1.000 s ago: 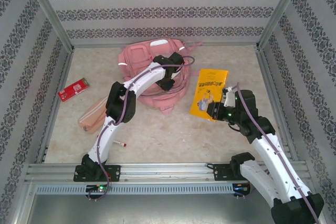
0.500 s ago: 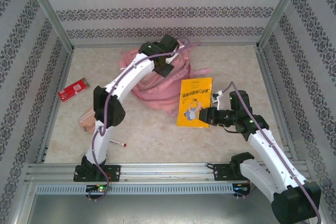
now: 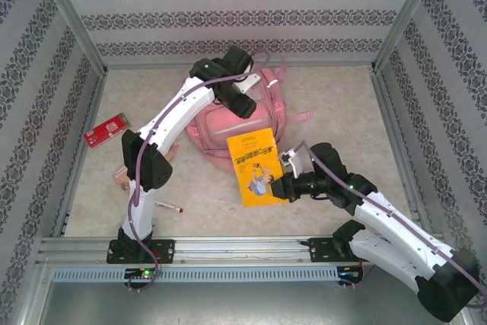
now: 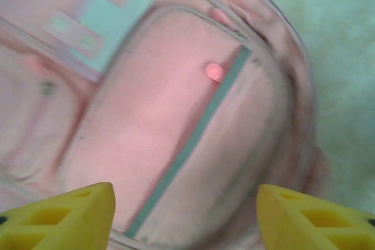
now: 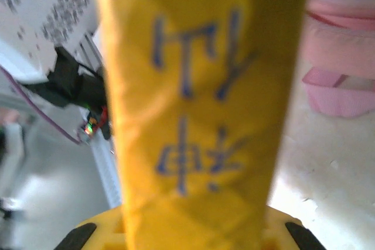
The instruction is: Pack the student bag
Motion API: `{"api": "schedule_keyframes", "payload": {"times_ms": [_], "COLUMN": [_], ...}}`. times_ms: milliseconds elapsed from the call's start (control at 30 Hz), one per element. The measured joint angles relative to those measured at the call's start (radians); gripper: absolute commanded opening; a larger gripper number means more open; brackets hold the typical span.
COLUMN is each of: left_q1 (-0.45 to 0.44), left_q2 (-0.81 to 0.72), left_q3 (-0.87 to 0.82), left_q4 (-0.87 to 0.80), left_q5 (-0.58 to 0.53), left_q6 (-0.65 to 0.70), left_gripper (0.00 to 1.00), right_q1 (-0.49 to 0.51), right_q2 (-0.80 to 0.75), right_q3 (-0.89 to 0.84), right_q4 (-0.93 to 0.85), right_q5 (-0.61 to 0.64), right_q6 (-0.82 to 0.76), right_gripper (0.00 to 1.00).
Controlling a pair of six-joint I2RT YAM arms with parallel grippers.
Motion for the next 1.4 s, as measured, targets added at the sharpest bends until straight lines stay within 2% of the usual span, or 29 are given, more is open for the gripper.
{"api": "schedule_keyframes", "payload": {"times_ms": [133,233,300,367,500,600,700,767,900,1000,1067,1100,1167,1200,1233,1300,1400], "left_q1": [0.016,0.058,0.092,0.107,0.098,0.097,0.092,0.086,0.046,-0.021,-0.067,-0.086,-0.114,-0.120,-0.125,-0.125,-0.124], "left_q2": [-0.121,-0.272,-0.413,-0.553,-0.807,-0.943,-1.038,-1.069,-1.043,-0.979,-0.950,-0.941,-0.925,-0.917,-0.907,-0.884,-0.871], "left_q3": [-0.183,-0.299,-0.400,-0.520,-0.841,-1.093,-1.277,-1.328,-1.303,-1.253,-1.247,-1.247,-1.247,-1.246,-1.242,-1.225,-1.198], "left_q4": [0.038,0.089,0.148,0.212,0.400,0.572,0.722,0.764,0.762,0.733,0.726,0.721,0.718,0.717,0.713,0.710,0.724], "left_q5": [0.173,0.314,0.421,0.539,0.798,0.927,0.966,0.967,0.916,0.893,0.880,0.870,0.862,0.863,0.864,0.854,0.822], "left_q6": [-0.016,-0.037,-0.043,-0.043,-0.053,-0.093,-0.116,-0.106,-0.014,0.073,0.109,0.121,0.143,0.154,0.162,0.171,0.163], "left_gripper": [0.71,0.68,0.70,0.76,1.00,1.00,1.00,1.00,1.00,1.00,0.93,0.84,0.53,0.26,0.00,0.00,0.00], "right_q1": [0.058,0.072,0.073,0.073,0.073,0.072,0.071,0.071,0.071,0.071,0.070,0.066,0.057,0.051,0.050,0.044,0.002], "right_q2": [0.014,0.033,0.047,0.061,0.085,0.102,0.134,0.155,0.184,0.204,0.217,0.222,0.225,0.225,0.224,0.216,0.178], "right_q3": [0.043,0.086,0.114,0.142,0.196,0.229,0.266,0.289,0.325,0.345,0.353,0.355,0.357,0.359,0.360,0.361,0.356], "right_q4": [-0.042,-0.097,-0.145,-0.195,-0.313,-0.401,-0.476,-0.507,-0.536,-0.544,-0.544,-0.544,-0.549,-0.553,-0.555,-0.557,-0.553], "right_q5": [0.054,0.068,0.077,0.098,0.143,0.158,0.157,0.150,0.122,0.112,0.115,0.117,0.117,0.116,0.115,0.111,0.078], "right_q6": [-0.245,-0.458,-0.591,-0.710,-0.932,-1.049,-1.110,-1.122,-1.113,-1.097,-1.081,-1.074,-1.060,-1.056,-1.053,-1.046,-1.001], "right_gripper": [0.00,0.00,0.00,0.00,0.00,0.00,0.00,0.00,0.00,0.00,0.00,0.00,0.00,0.00,0.04,0.12,0.41]}}
